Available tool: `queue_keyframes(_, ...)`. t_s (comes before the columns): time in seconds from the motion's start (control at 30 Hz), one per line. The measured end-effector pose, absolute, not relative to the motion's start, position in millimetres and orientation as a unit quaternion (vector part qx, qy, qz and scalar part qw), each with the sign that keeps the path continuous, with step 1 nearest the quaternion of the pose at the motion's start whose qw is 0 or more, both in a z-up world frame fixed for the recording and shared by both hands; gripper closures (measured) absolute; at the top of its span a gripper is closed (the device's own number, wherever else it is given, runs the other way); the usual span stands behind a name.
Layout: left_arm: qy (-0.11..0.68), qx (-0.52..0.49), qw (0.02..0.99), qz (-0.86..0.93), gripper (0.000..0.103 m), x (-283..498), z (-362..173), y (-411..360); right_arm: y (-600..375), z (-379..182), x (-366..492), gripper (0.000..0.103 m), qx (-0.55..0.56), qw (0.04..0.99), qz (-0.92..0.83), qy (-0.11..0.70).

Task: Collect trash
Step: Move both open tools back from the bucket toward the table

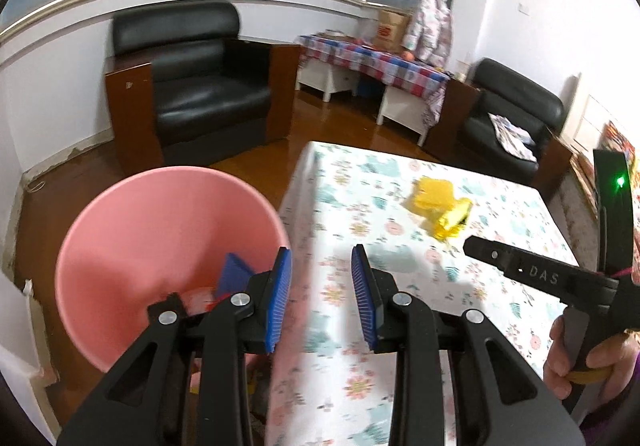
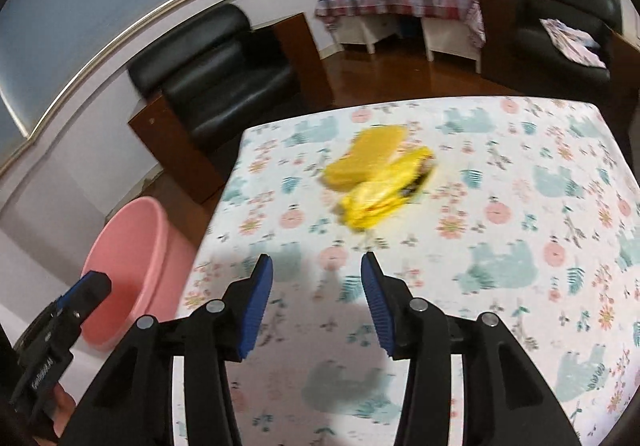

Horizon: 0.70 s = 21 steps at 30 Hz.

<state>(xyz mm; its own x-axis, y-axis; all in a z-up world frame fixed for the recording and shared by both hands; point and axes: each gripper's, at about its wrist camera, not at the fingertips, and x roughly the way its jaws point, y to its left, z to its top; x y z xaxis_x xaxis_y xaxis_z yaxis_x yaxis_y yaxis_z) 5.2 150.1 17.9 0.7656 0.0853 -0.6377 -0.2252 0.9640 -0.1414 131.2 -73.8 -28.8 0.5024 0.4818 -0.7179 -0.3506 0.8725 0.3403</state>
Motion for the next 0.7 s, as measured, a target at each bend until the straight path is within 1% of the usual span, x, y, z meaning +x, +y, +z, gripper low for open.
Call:
queue_keyframes(0.13,0.34,-0.102,0.933,0.063,0.072,18.1,12.6,134.1,-90.3,-29.6,134.1,0.057,0.087,0.867,0.227,0.435)
queue_keyframes(0.37,0.353,-0.089,0.931,0.037,0.072,39.0,2.7,114.1,-107.0,-36.8,144.3,0.053,0.113,0.864,0.207,0.445)
queue_keyframes(0.7,0.354,-0.099,0.93,0.026,0.072,55.0,-3.4,113.8,-91.1,-44.1,164.0,0.05,0.109,0.865,0.189,0.451)
